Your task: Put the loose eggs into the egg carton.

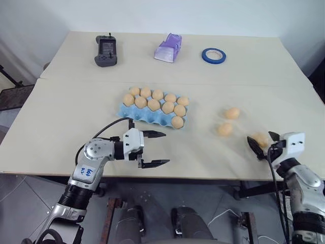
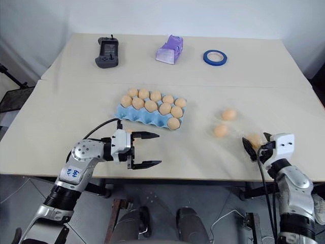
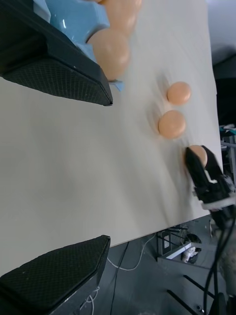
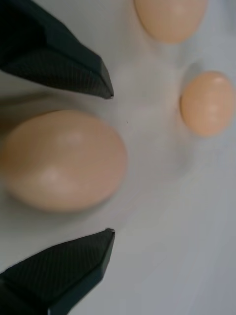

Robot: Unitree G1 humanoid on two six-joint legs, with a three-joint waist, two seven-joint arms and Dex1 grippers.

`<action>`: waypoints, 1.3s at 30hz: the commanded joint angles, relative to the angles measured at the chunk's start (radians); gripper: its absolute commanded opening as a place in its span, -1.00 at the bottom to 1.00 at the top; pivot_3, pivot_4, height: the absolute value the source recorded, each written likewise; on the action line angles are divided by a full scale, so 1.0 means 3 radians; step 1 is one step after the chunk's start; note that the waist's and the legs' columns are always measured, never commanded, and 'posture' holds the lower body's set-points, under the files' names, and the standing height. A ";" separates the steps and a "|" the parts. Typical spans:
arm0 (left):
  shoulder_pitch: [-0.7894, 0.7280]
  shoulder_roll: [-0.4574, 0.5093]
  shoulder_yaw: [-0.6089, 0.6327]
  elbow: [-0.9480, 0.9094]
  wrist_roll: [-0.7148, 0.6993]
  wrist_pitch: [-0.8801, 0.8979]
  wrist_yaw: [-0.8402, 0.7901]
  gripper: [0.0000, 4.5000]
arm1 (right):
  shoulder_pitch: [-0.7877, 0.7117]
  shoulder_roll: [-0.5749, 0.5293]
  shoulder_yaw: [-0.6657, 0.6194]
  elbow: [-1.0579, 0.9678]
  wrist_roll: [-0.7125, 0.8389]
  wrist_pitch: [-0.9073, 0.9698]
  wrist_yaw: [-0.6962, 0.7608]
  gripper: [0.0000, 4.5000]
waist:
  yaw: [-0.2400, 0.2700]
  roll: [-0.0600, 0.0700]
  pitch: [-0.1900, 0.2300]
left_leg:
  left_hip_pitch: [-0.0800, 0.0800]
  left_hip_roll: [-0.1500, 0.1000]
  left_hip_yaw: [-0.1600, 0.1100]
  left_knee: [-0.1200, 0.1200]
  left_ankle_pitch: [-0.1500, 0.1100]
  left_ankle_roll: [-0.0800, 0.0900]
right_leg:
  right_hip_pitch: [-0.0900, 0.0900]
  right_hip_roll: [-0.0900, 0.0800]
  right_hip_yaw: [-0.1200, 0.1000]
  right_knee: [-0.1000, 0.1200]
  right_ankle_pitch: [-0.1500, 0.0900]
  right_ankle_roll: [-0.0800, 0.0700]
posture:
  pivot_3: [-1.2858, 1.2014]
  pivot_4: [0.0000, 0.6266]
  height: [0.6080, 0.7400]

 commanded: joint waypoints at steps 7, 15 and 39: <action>0.0113 0.0068 0.0175 -0.0177 -0.0012 -0.0054 0.0156 1.00 | -0.0076 -0.0167 0.0054 -0.0219 0.0059 -0.0167 0.0287 -0.27 | 0.0006 0.0000 0.0000 | -0.0001 0.0000 0.0000 0.0002 0.0000 0.0001 | -0.0001 0.0000 0.0000 0.0001 0.0001 0.0001 | 0.03 -0.52 1.00; 0.0270 0.0133 0.0485 -0.0198 -0.0090 0.0027 0.0365 1.00 | -0.0199 -0.0205 0.0152 -0.1252 0.0507 0.0444 0.0436 -0.27 | -0.0011 0.0001 0.0001 | 0.0000 0.0004 0.0000 0.0001 -0.0001 -0.0004 | -0.0004 0.0002 0.0001 0.0008 0.0001 0.0002 | 0.03 -0.52 1.00; 0.1322 0.0231 0.1419 -0.0882 -0.0219 0.0399 0.1136 1.00 | -0.1913 0.1204 0.1695 0.0184 -0.0478 0.0158 0.0099 -0.13 | -0.0023 -0.0001 0.0001 | -0.0012 0.0002 0.0005 -0.0017 -0.0004 -0.0009 | -0.0022 -0.0007 -0.0002 0.0003 -0.0002 -0.0006 | 0.03 -0.52 1.00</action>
